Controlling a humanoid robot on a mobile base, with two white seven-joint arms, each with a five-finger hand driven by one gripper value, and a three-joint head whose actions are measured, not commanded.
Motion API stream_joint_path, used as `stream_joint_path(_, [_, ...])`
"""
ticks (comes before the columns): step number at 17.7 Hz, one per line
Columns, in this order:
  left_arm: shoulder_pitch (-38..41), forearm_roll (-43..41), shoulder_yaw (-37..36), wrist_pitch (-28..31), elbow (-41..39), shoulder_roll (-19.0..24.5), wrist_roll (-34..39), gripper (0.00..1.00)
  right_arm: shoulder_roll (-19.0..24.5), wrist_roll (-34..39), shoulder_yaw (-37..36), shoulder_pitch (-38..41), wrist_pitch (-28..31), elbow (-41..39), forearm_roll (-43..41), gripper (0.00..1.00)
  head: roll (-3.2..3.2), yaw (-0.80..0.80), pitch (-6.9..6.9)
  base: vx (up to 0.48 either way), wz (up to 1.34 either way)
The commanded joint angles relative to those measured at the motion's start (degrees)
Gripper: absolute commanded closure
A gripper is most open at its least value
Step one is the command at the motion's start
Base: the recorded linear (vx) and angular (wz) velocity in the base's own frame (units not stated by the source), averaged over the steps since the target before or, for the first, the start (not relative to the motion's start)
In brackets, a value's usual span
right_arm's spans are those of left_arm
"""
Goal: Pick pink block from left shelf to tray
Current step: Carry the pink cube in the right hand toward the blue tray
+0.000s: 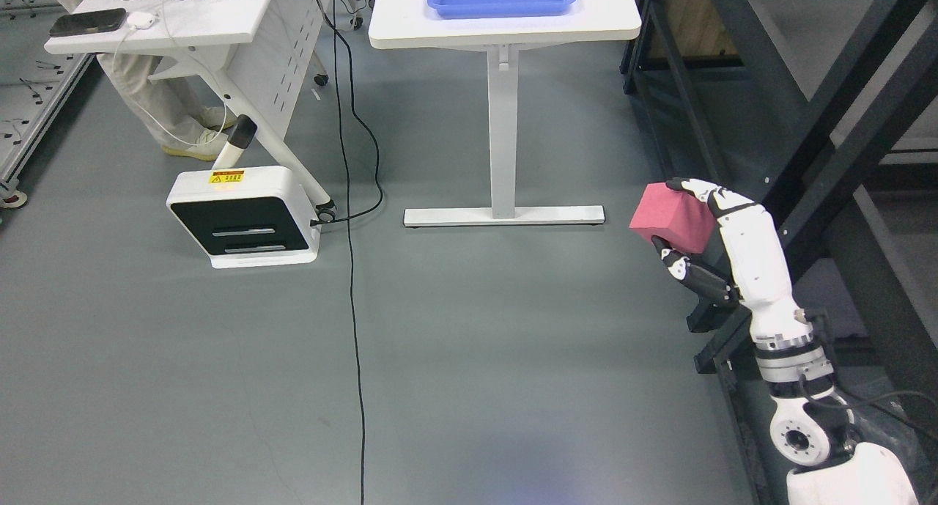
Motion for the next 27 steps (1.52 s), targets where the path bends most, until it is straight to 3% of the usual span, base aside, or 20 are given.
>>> stream_joint_path(1, [1.15, 0.00, 0.00, -0.03, -1.00, 1.00, 0.03, 0.00, -0.09, 0.02, 0.16, -0.97, -0.02, -0.03, 0.03, 0.95, 0.00, 0.00, 0.00, 0.032, -0.01])
stream_joint_path(9, [1.15, 0.00, 0.00, -0.03, -1.00, 1.00, 0.03, 0.00, -0.35, 0.11, 0.07, -0.71, 0.07, -0.12, -0.06, 0.95, 0.00, 0.00, 0.00, 0.071, 0.19])
stream_joint_path(13, [1.15, 0.00, 0.00, -0.03, -1.00, 1.00, 0.03, 0.00, -2.63, 0.02, -0.02, -0.09, 0.07, -0.91, -0.15, 0.95, 0.00, 0.00, 0.00, 0.153, 0.32])
stream_joint_path(27, [1.15, 0.00, 0.00, -0.03, -1.00, 1.00, 0.03, 0.00, -2.46, -0.06, -0.19, 2.02, 0.07, -2.93, -0.94, 0.94, 0.00, 0.00, 0.00, 0.306, -0.02])
